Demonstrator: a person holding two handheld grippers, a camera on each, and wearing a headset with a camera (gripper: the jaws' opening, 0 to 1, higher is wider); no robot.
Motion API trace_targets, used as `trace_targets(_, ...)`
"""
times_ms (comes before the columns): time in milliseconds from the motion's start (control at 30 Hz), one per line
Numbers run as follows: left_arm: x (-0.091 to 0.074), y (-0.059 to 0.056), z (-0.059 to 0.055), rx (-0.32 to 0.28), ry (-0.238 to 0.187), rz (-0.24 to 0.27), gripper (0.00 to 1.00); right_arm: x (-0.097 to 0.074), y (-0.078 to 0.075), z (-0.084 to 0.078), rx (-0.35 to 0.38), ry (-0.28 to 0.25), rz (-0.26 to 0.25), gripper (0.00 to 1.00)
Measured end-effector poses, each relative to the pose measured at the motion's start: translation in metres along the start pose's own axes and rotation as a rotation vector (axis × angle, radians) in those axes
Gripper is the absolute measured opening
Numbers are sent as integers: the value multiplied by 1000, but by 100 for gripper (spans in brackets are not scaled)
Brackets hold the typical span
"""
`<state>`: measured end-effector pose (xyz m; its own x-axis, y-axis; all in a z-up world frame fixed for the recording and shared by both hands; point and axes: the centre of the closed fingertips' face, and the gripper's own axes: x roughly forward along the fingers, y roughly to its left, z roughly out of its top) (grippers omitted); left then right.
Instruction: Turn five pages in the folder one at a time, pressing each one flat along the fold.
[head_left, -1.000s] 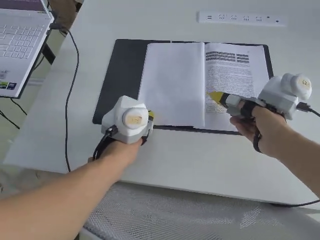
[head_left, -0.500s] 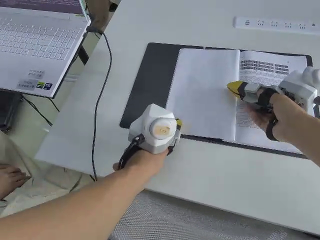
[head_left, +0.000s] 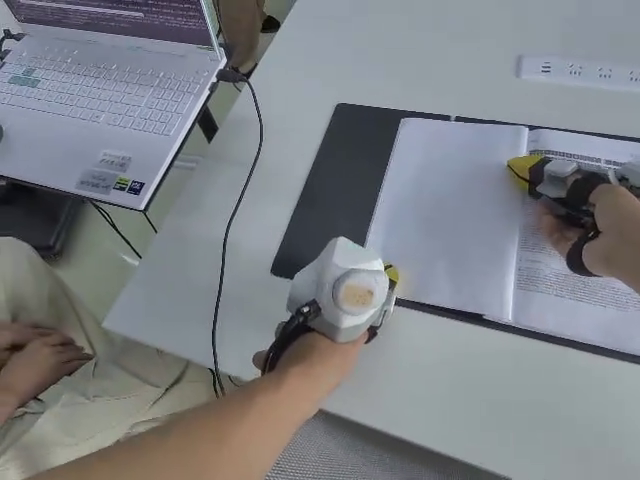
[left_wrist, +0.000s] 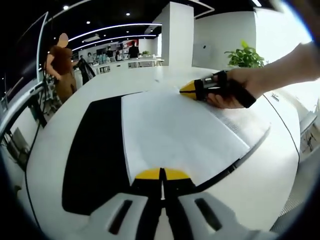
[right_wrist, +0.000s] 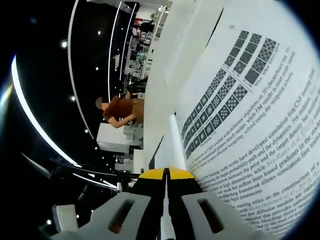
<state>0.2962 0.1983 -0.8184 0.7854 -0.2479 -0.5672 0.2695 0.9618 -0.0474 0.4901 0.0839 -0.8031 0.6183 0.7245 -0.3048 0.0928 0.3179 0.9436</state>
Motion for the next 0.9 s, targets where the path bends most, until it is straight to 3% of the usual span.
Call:
trace_targets(100, -1, 0, 0, 2, 2, 0, 0, 11, 2, 12, -25, -8, -14, 0)
trace_targets(167, -1, -1, 1, 3, 2, -3, 0, 16, 1, 24, 14, -54, -17, 0)
trace_targets(600, 0, -1, 0, 15, -1, -10, 0, 35, 1, 55, -8, -156, -24, 0)
trace_targets(767, 0, -1, 1, 19, 1, -11, 0, 34, 2, 53, -27, -151, -37, 0)
trace_targets(900, 1, 0, 0, 21, 2, -12, 0, 27, 1, 40, -41, -88, -45, 0)
